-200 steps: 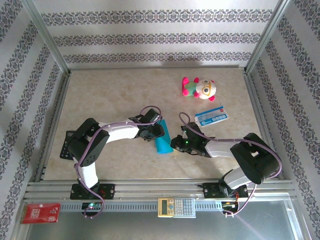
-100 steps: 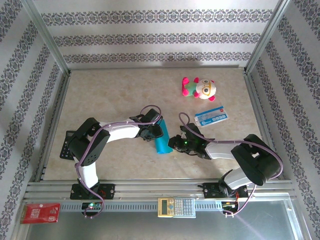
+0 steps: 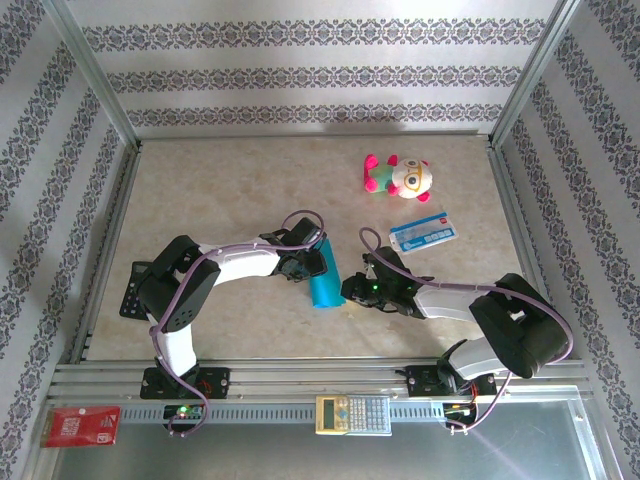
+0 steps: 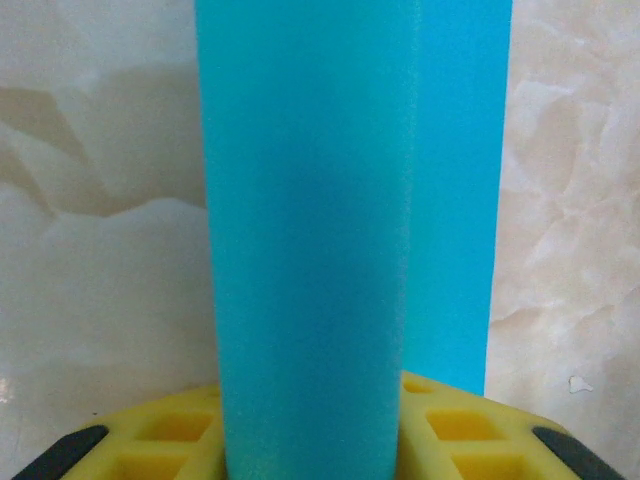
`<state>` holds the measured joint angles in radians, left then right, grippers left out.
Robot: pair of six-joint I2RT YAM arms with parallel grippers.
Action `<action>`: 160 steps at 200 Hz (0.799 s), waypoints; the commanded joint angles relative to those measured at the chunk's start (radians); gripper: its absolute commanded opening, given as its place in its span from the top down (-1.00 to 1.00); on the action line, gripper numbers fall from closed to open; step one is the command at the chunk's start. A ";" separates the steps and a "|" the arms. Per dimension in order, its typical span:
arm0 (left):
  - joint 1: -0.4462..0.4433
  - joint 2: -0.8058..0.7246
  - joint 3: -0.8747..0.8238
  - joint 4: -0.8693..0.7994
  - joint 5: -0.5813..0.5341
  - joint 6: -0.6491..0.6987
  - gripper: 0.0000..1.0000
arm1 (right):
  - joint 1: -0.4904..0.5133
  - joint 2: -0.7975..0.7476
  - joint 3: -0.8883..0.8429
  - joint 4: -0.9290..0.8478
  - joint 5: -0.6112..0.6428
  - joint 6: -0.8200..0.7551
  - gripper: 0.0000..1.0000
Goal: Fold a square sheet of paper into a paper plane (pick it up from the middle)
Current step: First fold in half a square sheet of paper at the center of the table.
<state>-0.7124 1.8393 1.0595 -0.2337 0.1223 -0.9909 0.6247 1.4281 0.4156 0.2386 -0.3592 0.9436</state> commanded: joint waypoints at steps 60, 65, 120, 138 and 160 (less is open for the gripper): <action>0.082 0.048 0.017 -0.081 -0.251 0.119 0.20 | 0.113 0.012 -0.007 0.027 0.023 0.088 0.66; 0.084 0.048 0.016 -0.081 -0.250 0.121 0.20 | 0.119 0.014 -0.005 0.029 0.031 0.094 0.66; 0.097 0.072 0.041 -0.103 -0.243 0.178 0.20 | 0.126 -0.001 0.033 0.028 0.060 0.082 0.63; 0.097 0.081 0.048 -0.115 -0.256 0.180 0.21 | 0.090 -0.040 0.037 -0.015 0.072 0.045 0.61; 0.097 0.079 0.048 -0.125 -0.276 0.156 0.18 | 0.009 -0.075 0.037 -0.052 0.049 -0.003 0.59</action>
<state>-0.7048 1.8641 1.1118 -0.2962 0.1219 -0.8665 0.7071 1.3987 0.4309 0.2356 -0.3206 1.0054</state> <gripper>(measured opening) 0.405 0.199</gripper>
